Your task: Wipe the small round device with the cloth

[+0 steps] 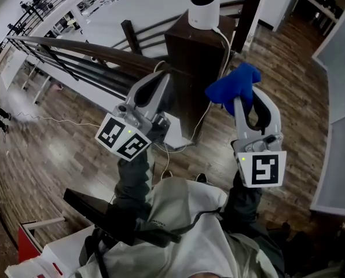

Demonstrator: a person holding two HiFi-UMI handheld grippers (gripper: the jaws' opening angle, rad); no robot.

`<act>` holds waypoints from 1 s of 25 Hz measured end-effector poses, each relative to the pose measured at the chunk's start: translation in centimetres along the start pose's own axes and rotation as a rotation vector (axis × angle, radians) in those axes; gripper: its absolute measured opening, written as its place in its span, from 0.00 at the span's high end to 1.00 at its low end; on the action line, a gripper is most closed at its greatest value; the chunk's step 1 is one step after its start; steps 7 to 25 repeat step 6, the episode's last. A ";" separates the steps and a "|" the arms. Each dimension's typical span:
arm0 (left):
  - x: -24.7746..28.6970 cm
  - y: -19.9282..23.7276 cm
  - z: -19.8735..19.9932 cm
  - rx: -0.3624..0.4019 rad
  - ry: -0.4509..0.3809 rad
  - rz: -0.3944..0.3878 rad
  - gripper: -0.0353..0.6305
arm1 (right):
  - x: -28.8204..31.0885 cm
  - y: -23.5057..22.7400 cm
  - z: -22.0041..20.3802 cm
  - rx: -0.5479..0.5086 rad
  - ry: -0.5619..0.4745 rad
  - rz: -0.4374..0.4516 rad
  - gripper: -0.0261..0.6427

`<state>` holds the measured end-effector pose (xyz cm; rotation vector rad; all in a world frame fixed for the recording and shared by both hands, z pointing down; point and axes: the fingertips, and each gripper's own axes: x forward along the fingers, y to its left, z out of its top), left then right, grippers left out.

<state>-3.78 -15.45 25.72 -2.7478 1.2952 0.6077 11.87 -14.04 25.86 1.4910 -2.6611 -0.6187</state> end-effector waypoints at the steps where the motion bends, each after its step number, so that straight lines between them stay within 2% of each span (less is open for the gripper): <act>1: -0.1 0.0 0.1 0.000 0.000 0.002 0.94 | 0.0 0.1 0.1 0.001 0.000 0.001 0.85; 25: -0.2 -0.2 0.9 0.001 -0.003 0.004 0.94 | 0.1 0.4 1.1 0.001 -0.009 0.008 0.85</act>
